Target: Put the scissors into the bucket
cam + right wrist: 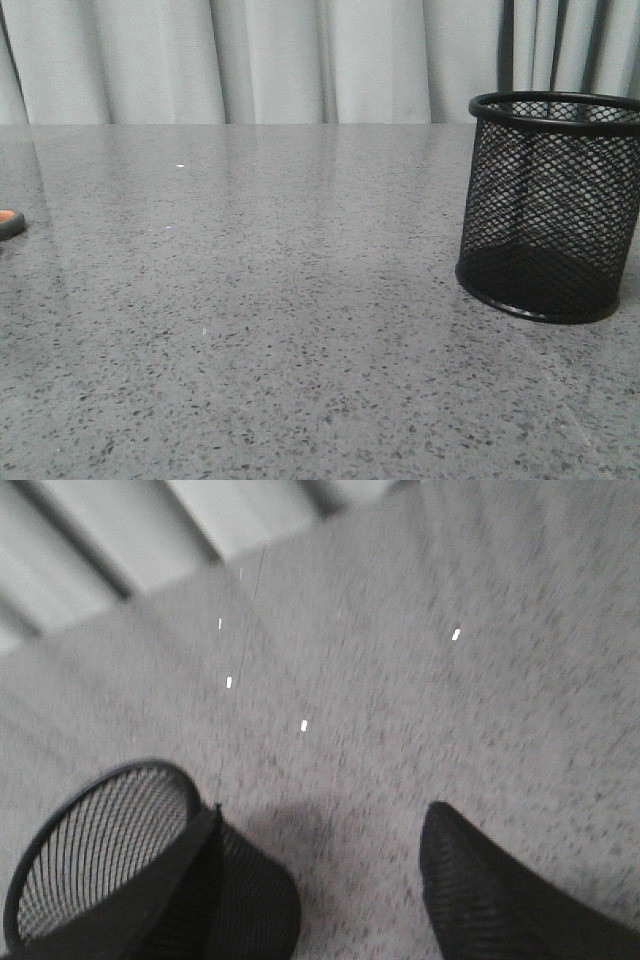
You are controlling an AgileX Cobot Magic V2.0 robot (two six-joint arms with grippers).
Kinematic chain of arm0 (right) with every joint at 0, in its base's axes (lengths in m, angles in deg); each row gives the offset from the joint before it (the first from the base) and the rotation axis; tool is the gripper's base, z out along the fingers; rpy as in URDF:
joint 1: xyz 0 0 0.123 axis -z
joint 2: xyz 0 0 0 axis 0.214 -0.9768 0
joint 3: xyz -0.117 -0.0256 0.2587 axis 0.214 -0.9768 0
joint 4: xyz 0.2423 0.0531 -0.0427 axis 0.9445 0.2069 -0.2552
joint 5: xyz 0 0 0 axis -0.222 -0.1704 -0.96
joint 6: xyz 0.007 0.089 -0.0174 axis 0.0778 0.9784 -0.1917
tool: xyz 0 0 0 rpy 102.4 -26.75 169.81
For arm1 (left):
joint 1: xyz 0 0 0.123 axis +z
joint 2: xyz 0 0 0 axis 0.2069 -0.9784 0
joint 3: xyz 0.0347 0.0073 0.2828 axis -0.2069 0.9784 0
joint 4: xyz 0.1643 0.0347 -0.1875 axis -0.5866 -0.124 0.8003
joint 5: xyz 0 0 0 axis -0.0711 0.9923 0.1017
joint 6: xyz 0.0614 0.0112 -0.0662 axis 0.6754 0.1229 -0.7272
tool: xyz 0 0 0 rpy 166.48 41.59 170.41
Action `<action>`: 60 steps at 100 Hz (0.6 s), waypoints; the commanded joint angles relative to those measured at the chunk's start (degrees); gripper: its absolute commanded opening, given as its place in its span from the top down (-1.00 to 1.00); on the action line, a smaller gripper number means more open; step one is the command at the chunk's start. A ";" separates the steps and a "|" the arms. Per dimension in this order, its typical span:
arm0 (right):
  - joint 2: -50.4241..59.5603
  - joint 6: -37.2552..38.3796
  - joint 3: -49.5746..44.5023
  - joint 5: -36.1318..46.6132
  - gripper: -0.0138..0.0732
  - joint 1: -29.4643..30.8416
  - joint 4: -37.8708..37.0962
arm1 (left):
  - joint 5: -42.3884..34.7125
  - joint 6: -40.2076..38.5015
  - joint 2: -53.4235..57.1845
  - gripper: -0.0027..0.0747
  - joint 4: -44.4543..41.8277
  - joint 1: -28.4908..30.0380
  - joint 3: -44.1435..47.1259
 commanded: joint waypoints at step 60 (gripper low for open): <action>-2.63 -0.95 2.67 4.12 -0.24 -7.98 -5.24 | 31.75 36.35 -33.06 0.12 -48.60 -17.53 -27.81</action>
